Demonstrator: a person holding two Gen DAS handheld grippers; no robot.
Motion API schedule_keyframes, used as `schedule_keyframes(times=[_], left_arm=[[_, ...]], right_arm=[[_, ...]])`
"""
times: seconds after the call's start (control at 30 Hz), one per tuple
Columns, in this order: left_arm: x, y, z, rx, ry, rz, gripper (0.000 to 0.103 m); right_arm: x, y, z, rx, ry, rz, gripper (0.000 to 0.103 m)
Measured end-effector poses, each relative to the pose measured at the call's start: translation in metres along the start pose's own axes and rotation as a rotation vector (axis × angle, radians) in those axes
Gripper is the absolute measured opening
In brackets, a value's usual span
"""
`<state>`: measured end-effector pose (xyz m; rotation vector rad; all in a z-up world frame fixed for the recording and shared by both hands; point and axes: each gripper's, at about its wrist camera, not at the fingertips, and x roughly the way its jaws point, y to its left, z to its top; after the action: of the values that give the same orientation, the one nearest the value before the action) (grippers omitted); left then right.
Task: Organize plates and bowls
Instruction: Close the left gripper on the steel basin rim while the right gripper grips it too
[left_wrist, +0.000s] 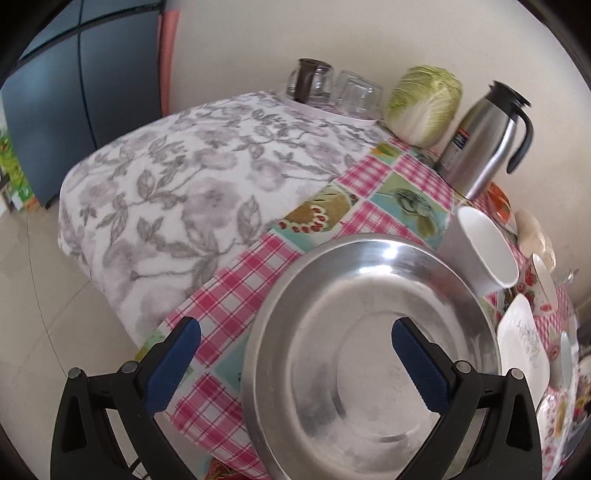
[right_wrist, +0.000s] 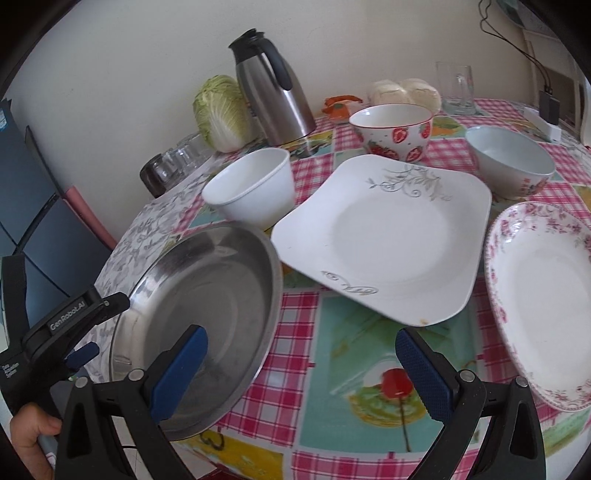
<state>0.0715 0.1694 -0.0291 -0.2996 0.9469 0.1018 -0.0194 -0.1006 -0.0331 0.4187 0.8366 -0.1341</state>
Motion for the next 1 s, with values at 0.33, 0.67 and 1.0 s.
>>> schedule_keyframes(times=[0.33, 0.67, 1.0], left_arm=[[0.019, 0.005, 0.003, -0.006, 0.047, 0.001, 0.081], [0.035, 0.007, 0.005, -0.009, 0.084, -0.021, 0.062], [0.039, 0.007, 0.009, 0.013, 0.073, 0.012, 0.033]], right_arm=[[0.017, 0.003, 0.001, 0.029, 0.036, 0.044, 0.083], [0.037, 0.008, 0.002, 0.018, 0.072, 0.030, 0.044], [0.043, 0.011, 0.003, 0.010, 0.068, 0.020, 0.024]])
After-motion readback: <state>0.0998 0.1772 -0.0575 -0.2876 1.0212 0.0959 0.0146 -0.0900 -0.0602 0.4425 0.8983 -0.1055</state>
